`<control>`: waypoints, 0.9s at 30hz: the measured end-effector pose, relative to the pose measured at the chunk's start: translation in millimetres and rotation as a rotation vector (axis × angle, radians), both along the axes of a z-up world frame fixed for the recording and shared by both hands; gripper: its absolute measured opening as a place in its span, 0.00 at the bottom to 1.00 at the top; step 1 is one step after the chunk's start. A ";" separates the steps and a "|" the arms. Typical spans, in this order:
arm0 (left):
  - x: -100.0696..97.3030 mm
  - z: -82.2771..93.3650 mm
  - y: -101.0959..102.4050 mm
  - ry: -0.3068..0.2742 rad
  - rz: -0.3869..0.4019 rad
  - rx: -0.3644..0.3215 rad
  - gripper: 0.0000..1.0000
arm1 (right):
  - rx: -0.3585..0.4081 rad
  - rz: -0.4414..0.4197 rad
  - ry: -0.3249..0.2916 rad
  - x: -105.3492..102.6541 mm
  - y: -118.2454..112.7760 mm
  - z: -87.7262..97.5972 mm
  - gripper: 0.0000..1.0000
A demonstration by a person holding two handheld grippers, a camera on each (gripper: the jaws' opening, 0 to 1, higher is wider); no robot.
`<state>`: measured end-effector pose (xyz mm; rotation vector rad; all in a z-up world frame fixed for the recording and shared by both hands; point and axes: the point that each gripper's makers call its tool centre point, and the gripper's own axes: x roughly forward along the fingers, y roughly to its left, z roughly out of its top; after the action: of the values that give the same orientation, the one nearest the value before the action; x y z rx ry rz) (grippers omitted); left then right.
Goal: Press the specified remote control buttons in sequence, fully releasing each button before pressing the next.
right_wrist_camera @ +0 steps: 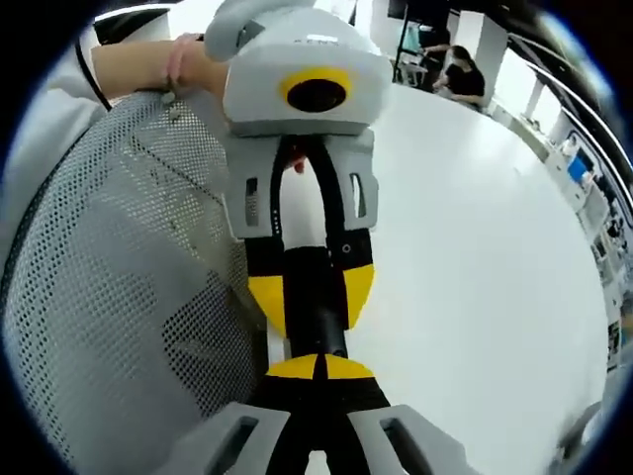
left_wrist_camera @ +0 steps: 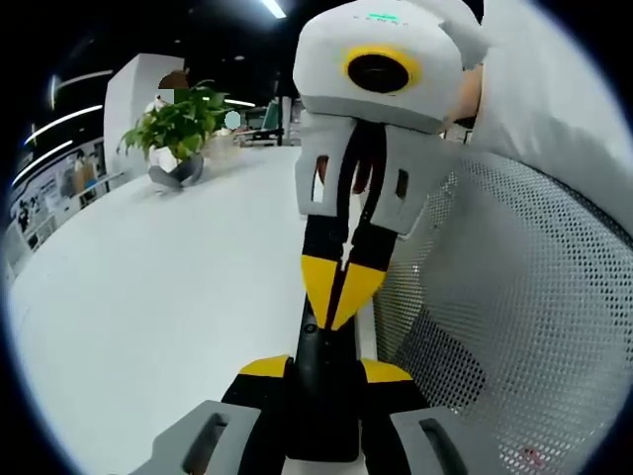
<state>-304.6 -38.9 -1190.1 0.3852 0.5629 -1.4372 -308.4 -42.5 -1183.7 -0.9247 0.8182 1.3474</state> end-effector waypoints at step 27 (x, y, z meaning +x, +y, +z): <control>0.4 0.7 0.1 -0.001 0.002 0.000 0.25 | 0.037 -0.153 0.241 16.0 -1.2 -1.2 0.00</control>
<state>-304.1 -38.8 -1189.3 0.3856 0.5622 -1.4351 -292.4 -43.7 -1184.9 -0.6644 1.0237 1.3508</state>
